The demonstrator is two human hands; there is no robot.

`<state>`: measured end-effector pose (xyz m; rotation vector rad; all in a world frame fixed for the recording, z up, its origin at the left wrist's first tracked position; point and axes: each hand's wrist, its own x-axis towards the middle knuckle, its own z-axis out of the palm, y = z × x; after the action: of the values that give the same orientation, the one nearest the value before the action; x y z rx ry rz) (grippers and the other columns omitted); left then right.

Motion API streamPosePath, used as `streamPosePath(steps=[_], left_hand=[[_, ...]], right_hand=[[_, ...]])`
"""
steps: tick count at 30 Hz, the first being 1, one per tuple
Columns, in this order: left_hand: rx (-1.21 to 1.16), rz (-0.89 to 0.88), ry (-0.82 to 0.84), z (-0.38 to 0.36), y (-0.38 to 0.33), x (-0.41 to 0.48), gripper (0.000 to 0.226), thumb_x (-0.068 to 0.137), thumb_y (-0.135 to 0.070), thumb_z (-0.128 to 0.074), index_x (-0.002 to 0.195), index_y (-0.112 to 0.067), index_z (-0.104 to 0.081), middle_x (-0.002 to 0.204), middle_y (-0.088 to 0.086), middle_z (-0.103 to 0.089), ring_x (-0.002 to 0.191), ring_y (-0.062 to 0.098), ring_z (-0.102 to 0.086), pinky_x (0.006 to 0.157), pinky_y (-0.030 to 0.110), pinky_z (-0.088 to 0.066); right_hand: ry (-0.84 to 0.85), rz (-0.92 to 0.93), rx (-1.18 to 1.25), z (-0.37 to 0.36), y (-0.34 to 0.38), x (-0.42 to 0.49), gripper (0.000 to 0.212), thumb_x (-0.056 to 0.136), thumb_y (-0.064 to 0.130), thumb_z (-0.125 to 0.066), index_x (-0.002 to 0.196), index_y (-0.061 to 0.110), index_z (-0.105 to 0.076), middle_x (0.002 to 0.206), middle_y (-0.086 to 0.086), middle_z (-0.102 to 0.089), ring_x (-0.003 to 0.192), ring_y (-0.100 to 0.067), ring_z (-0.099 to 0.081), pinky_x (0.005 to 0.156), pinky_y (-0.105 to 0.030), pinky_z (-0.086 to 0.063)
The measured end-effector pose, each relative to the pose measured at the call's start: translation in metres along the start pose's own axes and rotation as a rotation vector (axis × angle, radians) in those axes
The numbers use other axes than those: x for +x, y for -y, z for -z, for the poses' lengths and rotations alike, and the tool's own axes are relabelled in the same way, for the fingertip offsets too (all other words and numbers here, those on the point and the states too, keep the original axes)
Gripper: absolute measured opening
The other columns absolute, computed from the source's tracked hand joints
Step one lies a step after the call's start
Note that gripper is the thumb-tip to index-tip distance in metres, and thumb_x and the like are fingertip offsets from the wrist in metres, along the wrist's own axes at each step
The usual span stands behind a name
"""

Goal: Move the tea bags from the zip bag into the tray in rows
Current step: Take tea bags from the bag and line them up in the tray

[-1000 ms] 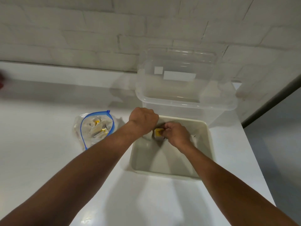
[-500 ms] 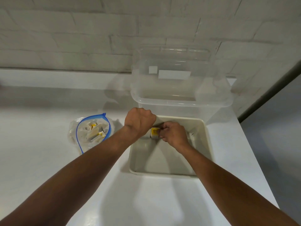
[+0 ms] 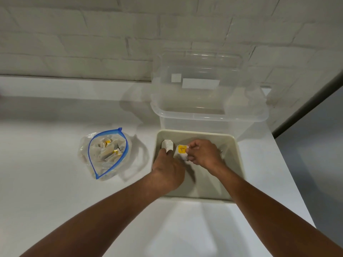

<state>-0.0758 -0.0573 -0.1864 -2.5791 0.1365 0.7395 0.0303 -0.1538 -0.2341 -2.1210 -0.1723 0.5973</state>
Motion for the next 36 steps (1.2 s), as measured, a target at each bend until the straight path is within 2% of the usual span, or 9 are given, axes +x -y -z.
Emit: streamPosePath(steps=[9, 12, 16, 19, 22, 25, 28, 31, 36], left_hand=[[-0.062, 0.071, -0.053, -0.004, 0.002, 0.003, 0.034, 0.101, -0.021, -0.037, 0.128, -0.013, -0.056, 0.132, 0.006, -0.056, 0.126, 0.028, -0.042, 0.1, 0.042, -0.03], [-0.227, 0.063, -0.229, 0.001, 0.014, -0.014, 0.033, 0.096, -0.023, -0.044, 0.125, -0.022, -0.057, 0.122, 0.002, -0.061, 0.119, 0.026, -0.051, 0.092, 0.038, -0.036], [-0.731, 0.069, -0.512, -0.014, 0.067, -0.039, 0.042, 0.089, -0.055, -0.04, 0.126, -0.043, -0.056, 0.12, -0.011, -0.064, 0.111, 0.019, -0.06, 0.089, 0.036, -0.049], [-0.54, 0.191, -0.618, -0.041, 0.102, -0.05, 0.059, 0.088, -0.069, -0.033, 0.133, -0.039, -0.056, 0.132, -0.004, -0.06, 0.116, 0.027, -0.056, 0.089, 0.043, -0.049], [-0.427, 0.232, -0.633, -0.067, 0.12, -0.063, 0.048, 0.092, -0.053, -0.039, 0.127, -0.032, -0.063, 0.126, 0.0, -0.065, 0.112, 0.029, -0.06, 0.085, 0.043, -0.049], [-0.389, 0.239, -0.707, -0.078, 0.127, -0.071, 0.028, 0.08, -0.017, -0.063, 0.103, -0.029, -0.073, 0.095, -0.008, -0.072, 0.085, 0.027, -0.065, 0.069, 0.035, -0.046], [-0.385, 0.208, -0.738, -0.083, 0.128, -0.072, 0.028, 0.069, -0.004, -0.069, 0.083, -0.028, -0.073, 0.08, -0.009, -0.068, 0.071, 0.026, -0.066, 0.06, 0.029, -0.037], [-0.429, 0.21, -0.827, -0.086, 0.131, -0.069, 0.029, 0.076, -0.006, -0.067, 0.093, -0.027, -0.075, 0.099, -0.007, -0.071, 0.076, 0.025, -0.069, 0.063, 0.03, -0.043], [-0.464, 0.378, -0.782, -0.082, 0.134, -0.072, 0.015, 0.075, -0.005, -0.053, 0.076, -0.018, -0.059, 0.062, -0.003, -0.054, 0.043, 0.022, -0.03, 0.047, 0.022, -0.024]], right_hand=[[-0.006, -0.014, 0.21, -0.016, 0.002, -0.005, 0.01, 0.08, 0.011, -0.078, 0.08, 0.02, -0.072, 0.078, -0.009, -0.074, 0.062, -0.018, -0.067, 0.065, -0.031, -0.057], [-0.094, 0.009, -0.088, -0.011, -0.006, -0.006, 0.027, 0.068, 0.036, -0.083, 0.09, 0.024, -0.074, 0.081, 0.0, -0.075, 0.071, -0.02, -0.068, 0.075, -0.035, -0.057], [0.065, 0.065, -0.374, 0.001, -0.01, -0.015, 0.011, 0.08, 0.028, -0.07, 0.089, 0.033, -0.072, 0.095, 0.004, -0.075, 0.092, -0.023, -0.07, 0.085, -0.036, -0.055], [0.142, 0.292, -0.696, 0.002, -0.01, -0.023, 0.03, 0.094, 0.034, -0.058, 0.122, 0.042, -0.063, 0.122, 0.008, -0.063, 0.112, -0.019, -0.061, 0.092, -0.032, -0.049], [0.164, 0.428, -0.953, -0.004, -0.007, -0.025, 0.042, 0.101, 0.031, -0.044, 0.139, 0.048, -0.044, 0.135, 0.005, -0.049, 0.119, -0.024, -0.053, 0.089, -0.036, -0.046], [0.134, 0.47, -1.043, -0.01, -0.006, -0.022, 0.048, 0.1, 0.024, -0.04, 0.142, 0.047, -0.039, 0.139, 0.005, -0.045, 0.117, -0.026, -0.052, 0.084, -0.036, -0.048], [0.128, 0.438, -0.979, -0.014, -0.008, -0.017, 0.047, 0.099, 0.022, -0.042, 0.138, 0.048, -0.046, 0.14, 0.01, -0.047, 0.117, -0.023, -0.052, 0.085, -0.034, -0.048], [-0.016, 0.282, -0.717, -0.019, -0.01, -0.016, 0.02, 0.093, 0.034, -0.06, 0.113, 0.038, -0.061, 0.119, 0.011, -0.063, 0.105, -0.019, -0.06, 0.082, -0.033, -0.049], [-0.128, 0.04, -0.302, -0.028, 0.002, -0.007, 0.025, 0.075, 0.054, -0.075, 0.083, 0.031, -0.068, 0.074, 0.011, -0.068, 0.071, -0.017, -0.066, 0.068, -0.034, -0.052]])
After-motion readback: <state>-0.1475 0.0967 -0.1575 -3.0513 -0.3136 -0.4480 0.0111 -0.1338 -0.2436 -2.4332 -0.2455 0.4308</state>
